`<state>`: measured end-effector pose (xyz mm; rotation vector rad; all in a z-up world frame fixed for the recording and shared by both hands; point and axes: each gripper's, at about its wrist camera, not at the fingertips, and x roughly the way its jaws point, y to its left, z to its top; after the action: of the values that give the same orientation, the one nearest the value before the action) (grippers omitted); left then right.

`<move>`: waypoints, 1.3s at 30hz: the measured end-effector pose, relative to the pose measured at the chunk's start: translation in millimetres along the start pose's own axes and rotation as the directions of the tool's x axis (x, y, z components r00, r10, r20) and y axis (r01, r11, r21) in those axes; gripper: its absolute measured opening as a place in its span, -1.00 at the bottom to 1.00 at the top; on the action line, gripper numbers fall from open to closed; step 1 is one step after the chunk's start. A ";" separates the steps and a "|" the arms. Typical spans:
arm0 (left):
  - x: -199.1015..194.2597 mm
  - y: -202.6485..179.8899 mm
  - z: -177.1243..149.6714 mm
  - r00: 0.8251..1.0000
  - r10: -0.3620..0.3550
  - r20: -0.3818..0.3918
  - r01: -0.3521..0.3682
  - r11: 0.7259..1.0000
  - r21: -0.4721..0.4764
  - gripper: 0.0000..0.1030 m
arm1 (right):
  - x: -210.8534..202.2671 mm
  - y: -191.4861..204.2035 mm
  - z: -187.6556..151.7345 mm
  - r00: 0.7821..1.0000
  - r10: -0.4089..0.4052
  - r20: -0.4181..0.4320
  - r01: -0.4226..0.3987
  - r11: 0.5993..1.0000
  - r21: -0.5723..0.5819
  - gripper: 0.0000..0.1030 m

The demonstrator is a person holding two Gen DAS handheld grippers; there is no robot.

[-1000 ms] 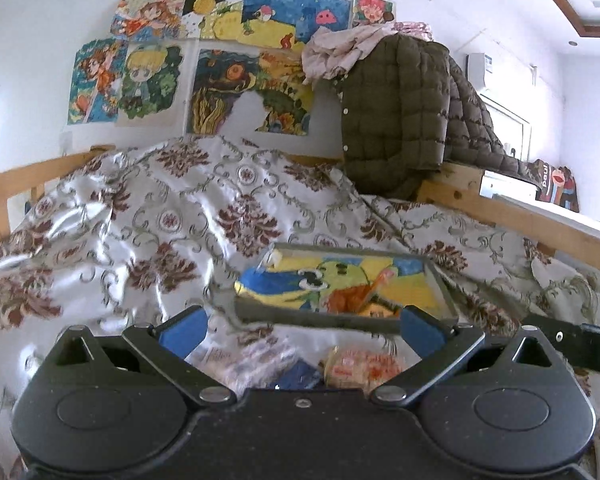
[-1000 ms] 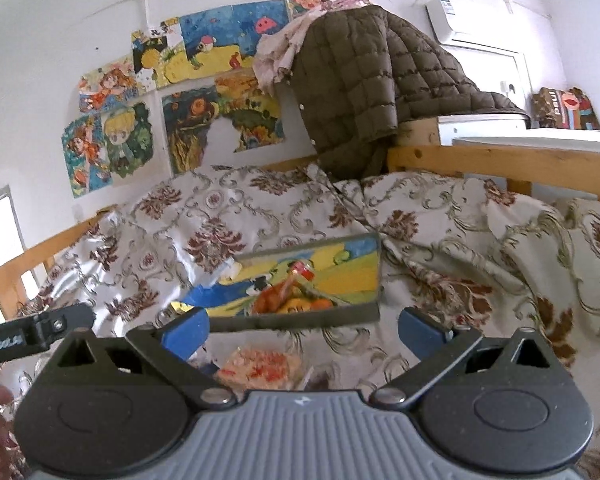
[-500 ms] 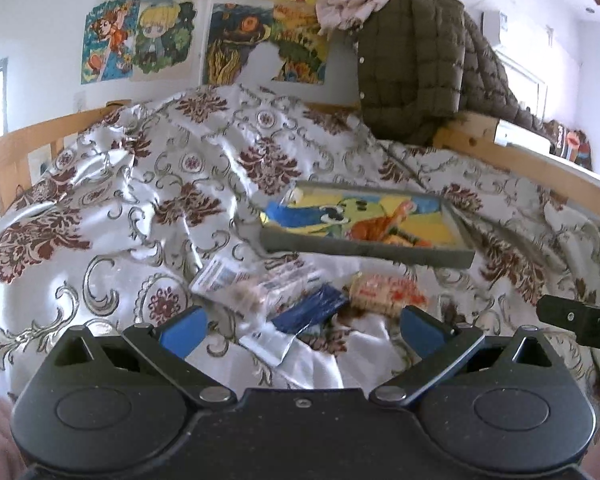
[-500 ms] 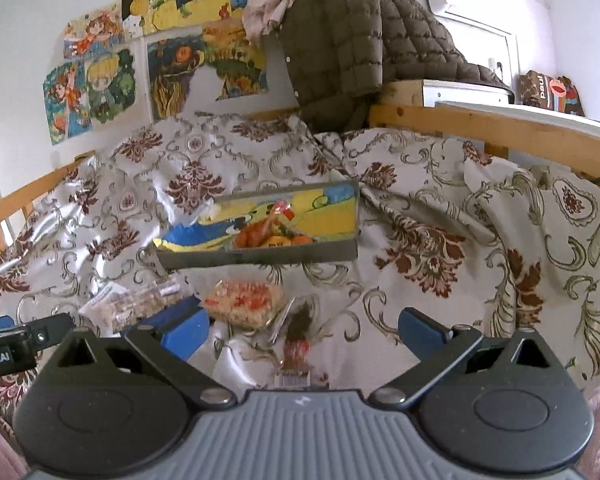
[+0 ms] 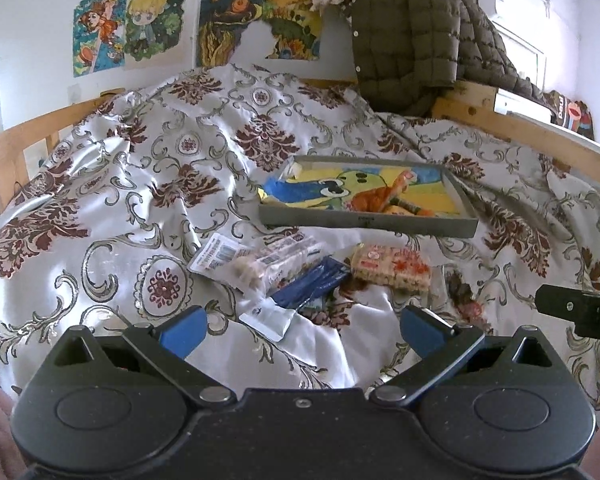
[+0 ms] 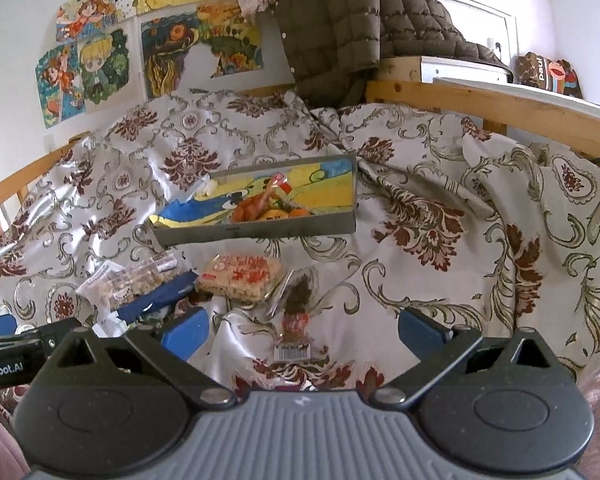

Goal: Organize snacks
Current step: 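Move both open tools back from the tray toward the remaining snacks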

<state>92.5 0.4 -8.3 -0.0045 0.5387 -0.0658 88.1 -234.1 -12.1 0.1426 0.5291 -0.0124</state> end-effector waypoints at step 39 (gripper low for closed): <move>113.4 -10.5 35.0 0.976 -0.154 -0.153 0.175 0.975 0.138 0.98 | 83.4 -8.0 6.4 0.954 0.026 -0.298 -0.001 0.996 0.085 1.00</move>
<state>207.0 -17.8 -36.1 0.1039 0.6736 -0.2711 163.0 -240.8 -49.7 0.2328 0.8309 0.0006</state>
